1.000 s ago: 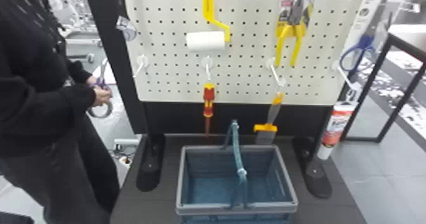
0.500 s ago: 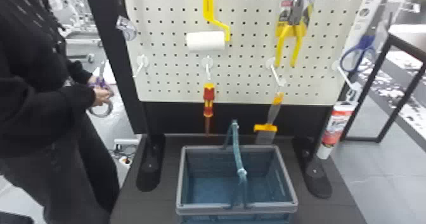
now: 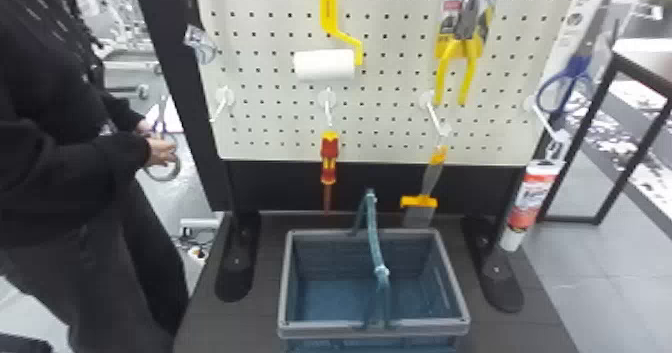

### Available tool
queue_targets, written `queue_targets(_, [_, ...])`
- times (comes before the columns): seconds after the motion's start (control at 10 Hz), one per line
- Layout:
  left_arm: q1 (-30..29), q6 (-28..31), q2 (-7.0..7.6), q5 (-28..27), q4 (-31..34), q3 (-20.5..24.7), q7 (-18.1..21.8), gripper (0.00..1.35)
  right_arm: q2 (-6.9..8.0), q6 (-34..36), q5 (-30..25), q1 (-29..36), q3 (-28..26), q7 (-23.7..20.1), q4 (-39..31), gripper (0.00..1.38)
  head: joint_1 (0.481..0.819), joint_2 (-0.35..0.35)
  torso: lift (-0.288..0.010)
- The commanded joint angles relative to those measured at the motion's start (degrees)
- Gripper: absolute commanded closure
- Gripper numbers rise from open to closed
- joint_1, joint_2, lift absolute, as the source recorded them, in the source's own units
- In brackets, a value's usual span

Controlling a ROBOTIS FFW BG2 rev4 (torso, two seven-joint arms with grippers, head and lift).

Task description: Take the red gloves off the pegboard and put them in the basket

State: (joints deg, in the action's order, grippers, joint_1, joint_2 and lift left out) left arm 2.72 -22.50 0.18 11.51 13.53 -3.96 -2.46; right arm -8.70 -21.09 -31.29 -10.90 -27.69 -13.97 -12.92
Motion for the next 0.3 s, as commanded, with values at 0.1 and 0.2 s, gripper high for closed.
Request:
queue_targets(0.1, [0.00,0.00,0.00,0.00,0.00,0.00,0.00,0.00,0.00,0.00,0.00,0.00,0.00,0.00,0.00,0.00,0.549,0.000,-0.100])
queue_targets(0.2, [0.00,0.00,0.00,0.00,0.00,0.00,0.00,0.00,0.00,0.00,0.00,0.00,0.00,0.00,0.00,0.00,0.549,0.000,-0.100])
